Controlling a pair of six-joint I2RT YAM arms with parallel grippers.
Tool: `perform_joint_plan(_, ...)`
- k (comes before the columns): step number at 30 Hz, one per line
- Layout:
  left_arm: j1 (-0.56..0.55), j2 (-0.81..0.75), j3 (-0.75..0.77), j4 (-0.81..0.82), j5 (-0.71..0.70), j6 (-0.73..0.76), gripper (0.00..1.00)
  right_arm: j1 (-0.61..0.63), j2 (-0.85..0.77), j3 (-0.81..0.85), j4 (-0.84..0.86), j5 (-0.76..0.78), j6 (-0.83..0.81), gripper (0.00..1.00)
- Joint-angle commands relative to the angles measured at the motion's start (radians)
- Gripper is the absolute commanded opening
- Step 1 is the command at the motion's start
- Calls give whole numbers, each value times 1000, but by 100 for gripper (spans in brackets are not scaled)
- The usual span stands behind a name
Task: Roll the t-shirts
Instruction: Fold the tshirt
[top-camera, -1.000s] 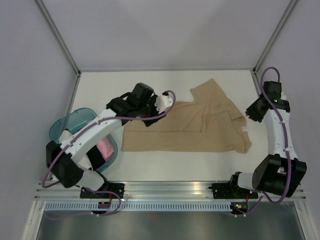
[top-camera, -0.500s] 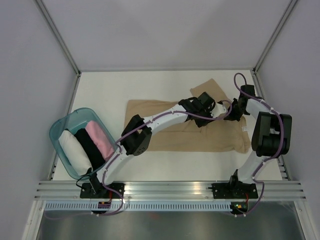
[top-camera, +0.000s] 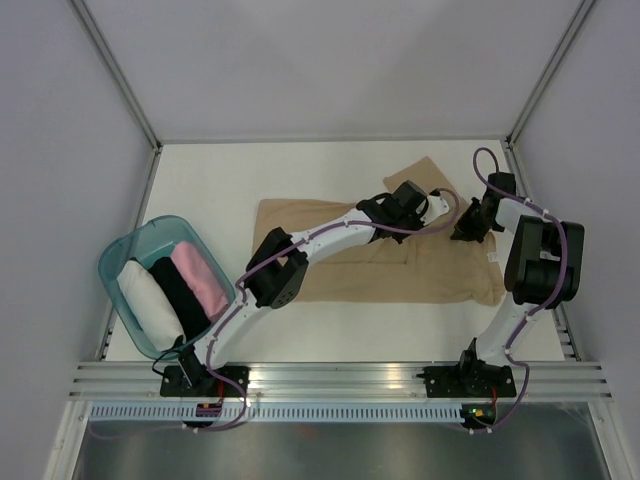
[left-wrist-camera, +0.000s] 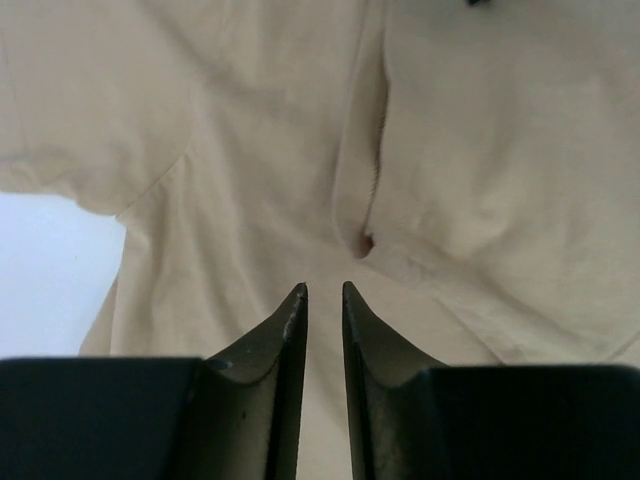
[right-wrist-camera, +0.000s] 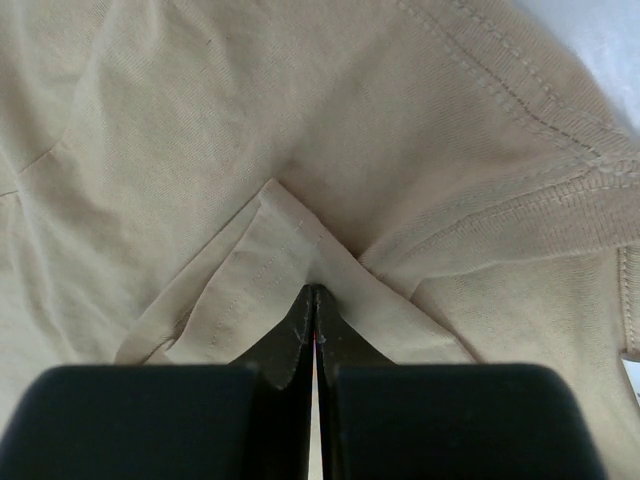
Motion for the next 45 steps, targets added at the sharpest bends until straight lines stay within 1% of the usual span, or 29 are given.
perform_joint_plan(1,-1,41,32,47,-119,-52,24,-18,-4,11,30,21,-29,0)
perform_joint_plan(4,-6,11,24,77,-47,-38,24,-16,-23,25,31,15,-50,0)
perform_joint_plan(6,-18,-18,14,141,-45,-12,24,-16,-49,20,29,34,-55,0)
perform_joint_plan(8,-21,-32,14,171,-33,-4,25,-16,-70,9,53,15,-41,0)
perform_joint_plan(9,-24,-34,21,179,-30,-6,25,-16,-81,5,60,-9,-36,0)
perform_joint_plan(14,-39,-2,26,188,-4,31,27,-16,-86,11,53,-25,-20,0)
perform_joint_plan(20,-61,40,12,212,-5,63,27,-18,-61,8,52,-19,-4,0)
perform_joint_plan(21,-73,49,12,228,-28,81,27,-18,-58,8,55,-14,0,0)
perform_joint_plan(22,-79,60,17,243,-83,114,26,-18,-49,9,60,-14,2,1)
perform_joint_plan(23,-82,79,26,246,-97,120,25,-18,-43,12,58,-15,0,0)
perform_joint_plan(26,-72,77,-18,246,-125,123,23,-18,-34,14,54,-15,-6,0)
perform_joint_plan(32,-47,61,-98,246,-137,103,21,-30,0,25,69,-12,-12,0)
perform_joint_plan(36,-41,37,-121,231,-140,68,20,-45,40,31,77,-6,-9,0)
perform_joint_plan(40,-36,0,-137,220,-100,23,20,-52,86,48,70,14,-10,0)
perform_joint_plan(45,-21,-6,-152,214,-94,20,20,-52,60,54,61,47,-19,0)
